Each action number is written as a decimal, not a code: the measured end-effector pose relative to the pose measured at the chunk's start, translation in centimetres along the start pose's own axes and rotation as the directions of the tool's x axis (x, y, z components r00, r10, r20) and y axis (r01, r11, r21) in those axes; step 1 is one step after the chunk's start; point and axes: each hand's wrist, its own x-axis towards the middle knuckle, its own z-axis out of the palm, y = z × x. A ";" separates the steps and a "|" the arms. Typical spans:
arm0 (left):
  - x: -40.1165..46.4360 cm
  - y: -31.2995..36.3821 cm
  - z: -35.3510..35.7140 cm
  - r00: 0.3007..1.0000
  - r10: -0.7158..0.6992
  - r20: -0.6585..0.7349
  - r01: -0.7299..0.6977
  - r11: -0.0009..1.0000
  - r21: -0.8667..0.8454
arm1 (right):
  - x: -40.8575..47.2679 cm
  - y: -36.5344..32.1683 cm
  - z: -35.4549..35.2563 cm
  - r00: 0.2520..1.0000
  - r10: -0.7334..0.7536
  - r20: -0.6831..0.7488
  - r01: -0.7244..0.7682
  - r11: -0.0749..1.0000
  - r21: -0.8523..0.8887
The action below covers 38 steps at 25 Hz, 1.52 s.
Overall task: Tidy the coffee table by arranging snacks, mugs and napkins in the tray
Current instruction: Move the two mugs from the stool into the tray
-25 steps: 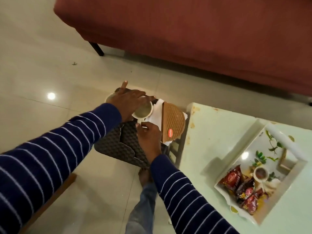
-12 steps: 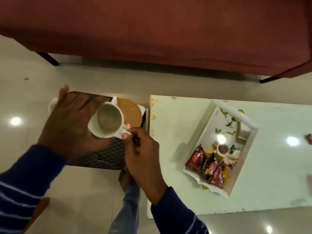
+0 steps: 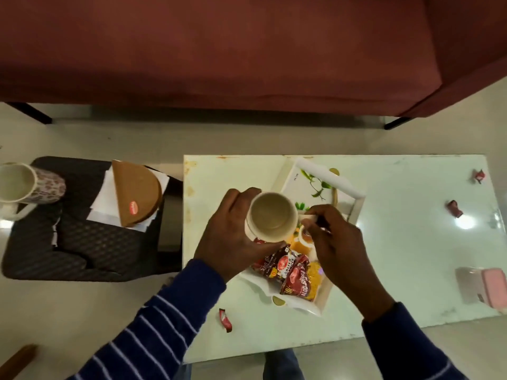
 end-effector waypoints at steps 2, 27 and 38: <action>1.2 0.6 3.7 1.000 0.010 0.022 -0.008 0.999 -0.054 | 1.2 3.3 -2.7 0.999 0.021 0.033 -0.021 1.000 -0.017; 10.9 -0.4 25.6 0.852 -0.402 -0.335 0.409 0.911 -0.053 | 18.7 20.9 -1.4 0.987 0.120 0.105 -0.129 0.988 0.086; 4.1 -2.2 14.3 0.964 -0.179 -0.197 0.152 0.978 -0.144 | 9.8 13.2 1.4 0.926 0.021 -0.378 0.039 0.988 0.151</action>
